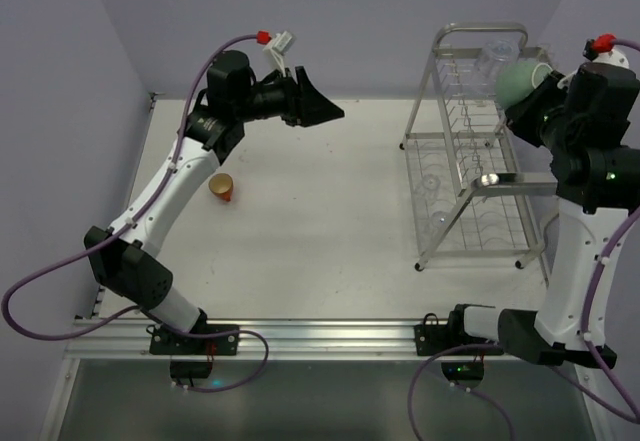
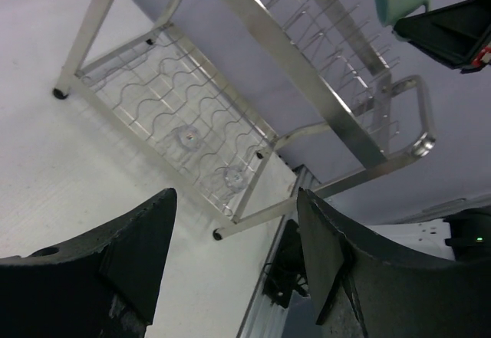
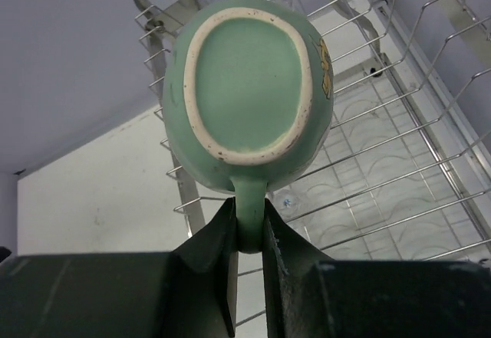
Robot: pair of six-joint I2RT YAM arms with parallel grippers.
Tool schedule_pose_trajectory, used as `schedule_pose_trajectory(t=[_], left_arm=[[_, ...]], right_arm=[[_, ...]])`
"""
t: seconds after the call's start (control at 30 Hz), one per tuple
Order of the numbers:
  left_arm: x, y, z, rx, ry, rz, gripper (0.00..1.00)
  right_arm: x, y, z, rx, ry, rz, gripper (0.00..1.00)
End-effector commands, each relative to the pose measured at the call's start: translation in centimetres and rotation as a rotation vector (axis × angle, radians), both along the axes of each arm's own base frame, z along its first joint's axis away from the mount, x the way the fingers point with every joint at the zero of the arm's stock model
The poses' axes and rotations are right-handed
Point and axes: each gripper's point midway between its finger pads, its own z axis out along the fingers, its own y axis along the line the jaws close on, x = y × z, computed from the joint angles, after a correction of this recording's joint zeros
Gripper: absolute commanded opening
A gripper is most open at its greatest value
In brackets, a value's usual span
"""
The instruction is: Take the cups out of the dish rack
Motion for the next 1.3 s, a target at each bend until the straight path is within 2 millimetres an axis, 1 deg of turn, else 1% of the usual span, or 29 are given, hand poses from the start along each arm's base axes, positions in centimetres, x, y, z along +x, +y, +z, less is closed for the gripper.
schedule_pose_trajectory(t=[0.0, 0.03, 0.07, 0.1, 0.13, 0.17, 0.2, 0.23, 0.27, 0.3, 0.33, 0.37, 0.4, 0.43, 0.5, 0.53, 0.6, 0.67, 0.73, 0.8, 0.83, 0.87, 0.9, 1.03, 1.2, 1.27], left_arm=[[-3.3, -0.8, 5.2, -0.178, -0.079, -0.142, 0.68], [-4.0, -0.9, 6.0, -0.210, -0.091, -0.167, 0.68], [-4.8, -0.9, 6.5, -0.242, -0.100, -0.212, 0.68], [-5.5, -0.9, 7.7, -0.313, -0.111, -0.245, 0.68], [-6.0, -0.9, 8.3, -0.348, -0.117, -0.269, 0.68], [-6.6, -0.8, 8.8, -0.380, -0.120, -0.297, 0.68], [-7.8, -0.7, 10.2, -0.445, -0.134, -0.339, 0.68], [-7.9, -0.9, 10.5, -0.470, -0.127, -0.358, 0.68], [-8.3, -1.1, 11.1, -0.499, -0.128, -0.379, 0.68], [-9.7, -1.3, 12.4, -0.550, -0.132, -0.429, 0.68], [-9.5, -1.8, 12.4, -0.570, -0.116, -0.446, 0.68], [-9.8, -2.1, 13.0, -0.599, -0.108, -0.460, 0.68], [-10.1, -3.1, 12.8, -0.620, -0.071, -0.495, 0.68], [-10.5, -3.4, 14.0, -0.638, -0.087, -0.516, 0.68], [-11.2, -4.4, 14.6, -0.658, -0.070, -0.547, 0.68], [-10.9, -4.8, 14.9, -0.666, -0.070, -0.552, 0.68], [-10.6, -5.7, 14.7, -0.673, -0.048, -0.559, 0.68], [-10.4, -6.2, 14.6, -0.682, -0.040, -0.562, 0.68], [-10.1, -6.6, 14.4, -0.685, -0.030, -0.559, 0.68], [-10.2, -7.0, 14.6, -0.694, -0.026, -0.566, 0.69], [-10.0, -7.4, 14.3, -0.693, -0.019, -0.567, 0.69], [-10.3, -7.6, 14.8, -0.702, -0.022, -0.579, 0.69], [-10.1, -7.9, 14.5, -0.700, -0.012, -0.579, 0.69], [-10.3, -8.7, 14.6, -0.708, -0.006, -0.589, 0.69], [-10.2, -9.5, 14.3, -0.710, 0.014, -0.593, 0.69], [-10.3, -9.8, 14.4, -0.717, 0.016, -0.592, 0.69]], right_arm=[[-0.4, 1.5, 3.9, 0.080, -0.192, 0.049, 0.00], [-0.5, 2.1, 3.4, 0.099, -0.191, 0.078, 0.00], [-1.4, 2.6, 4.3, 0.115, -0.230, 0.094, 0.00], [-1.5, 3.0, 4.9, 0.121, -0.263, 0.115, 0.00], [-1.6, 3.7, 4.5, 0.140, -0.259, 0.153, 0.00], [-1.8, 4.0, 4.7, 0.150, -0.274, 0.170, 0.00], [-2.2, 4.4, 5.3, 0.152, -0.305, 0.193, 0.00], [-2.2, 5.0, 4.8, 0.163, -0.297, 0.225, 0.00], [-2.3, 5.2, 5.0, 0.171, -0.315, 0.235, 0.00], [-2.8, 5.5, 5.3, 0.172, -0.332, 0.251, 0.00], [-2.6, 5.8, 4.5, 0.181, -0.320, 0.272, 0.00], [-2.7, 6.7, 4.9, 0.190, -0.344, 0.325, 0.00], [-2.9, 7.1, 4.4, 0.197, -0.343, 0.352, 0.00], [-3.1, 7.7, 4.4, 0.202, -0.353, 0.388, 0.00], [-3.5, 8.6, 4.5, 0.208, -0.373, 0.445, 0.00], [-3.7, 8.9, 4.3, 0.208, -0.375, 0.466, 0.00], [-4.0, 9.7, 4.2, 0.209, -0.383, 0.519, 0.00], [-4.8, 10.1, 4.7, 0.203, -0.404, 0.547, 0.00], [-5.1, 10.5, 4.7, 0.199, -0.405, 0.573, 0.00], [-5.4, 10.9, 4.8, 0.202, -0.407, 0.606, 0.00], [-5.8, 11.6, 4.9, 0.211, -0.407, 0.648, 0.00], [-6.0, 11.8, 5.1, 0.212, -0.413, 0.666, 0.00], [-6.1, 12.1, 5.2, 0.216, -0.414, 0.686, 0.00], [-7.2, 13.6, 5.5, 0.232, -0.421, 0.803, 0.00], [-7.5, 14.1, 5.4, 0.236, -0.415, 0.842, 0.00], [-7.5, 14.2, 5.0, 0.245, -0.405, 0.855, 0.00]])
